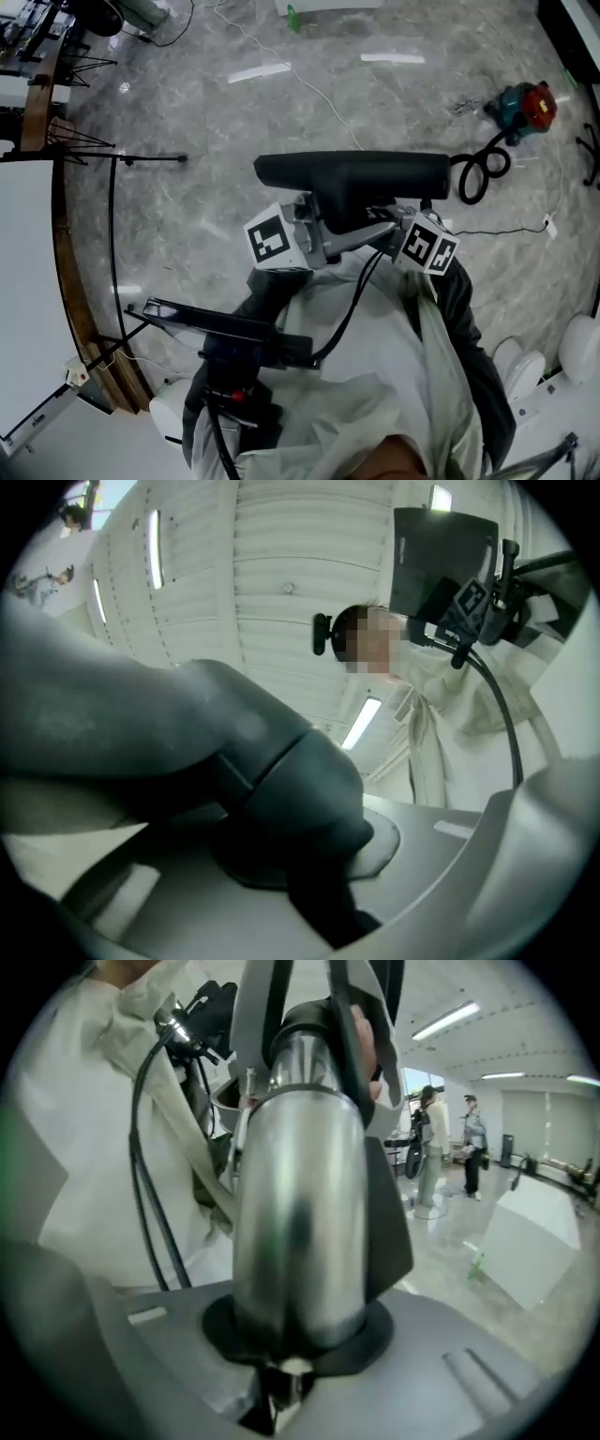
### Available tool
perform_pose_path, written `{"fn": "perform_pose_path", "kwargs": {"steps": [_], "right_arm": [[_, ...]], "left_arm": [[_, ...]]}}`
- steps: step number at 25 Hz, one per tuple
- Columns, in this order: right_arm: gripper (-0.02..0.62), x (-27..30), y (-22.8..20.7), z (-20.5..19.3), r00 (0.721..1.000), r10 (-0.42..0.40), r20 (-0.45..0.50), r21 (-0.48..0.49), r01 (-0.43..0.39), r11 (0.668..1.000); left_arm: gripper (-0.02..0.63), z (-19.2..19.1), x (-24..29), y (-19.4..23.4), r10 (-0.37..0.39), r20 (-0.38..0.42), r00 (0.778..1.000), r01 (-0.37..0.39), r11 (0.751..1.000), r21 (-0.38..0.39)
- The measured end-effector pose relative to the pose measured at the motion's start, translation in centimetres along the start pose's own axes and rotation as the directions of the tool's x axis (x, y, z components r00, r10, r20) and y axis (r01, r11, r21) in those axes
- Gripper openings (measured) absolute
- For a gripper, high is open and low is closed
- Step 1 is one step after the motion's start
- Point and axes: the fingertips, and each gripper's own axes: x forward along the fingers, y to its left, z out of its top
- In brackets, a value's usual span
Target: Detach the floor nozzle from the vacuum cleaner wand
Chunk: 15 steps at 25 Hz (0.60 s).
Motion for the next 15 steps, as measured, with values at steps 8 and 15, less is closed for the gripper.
{"fn": "perform_pose_path", "kwargs": {"steps": [8, 15], "right_arm": [[0.066, 0.3, -5.1, 0.1, 0.856, -0.517, -0.02, 0.122, 0.515, 0.849], [0.067, 1.4, -3.1, -0.1, 0.923, -0.385, -0.003, 0.064, 0.384, 0.921]], "left_arm": [[0.072, 0.4, -2.7, 5.9, 0.421, 0.039, 0.906, -0.417, 0.905, -0.085], [0.072, 0.3, -2.0, 2.6, 0.218, 0.021, 0.976, -0.218, 0.976, -0.019]]}}
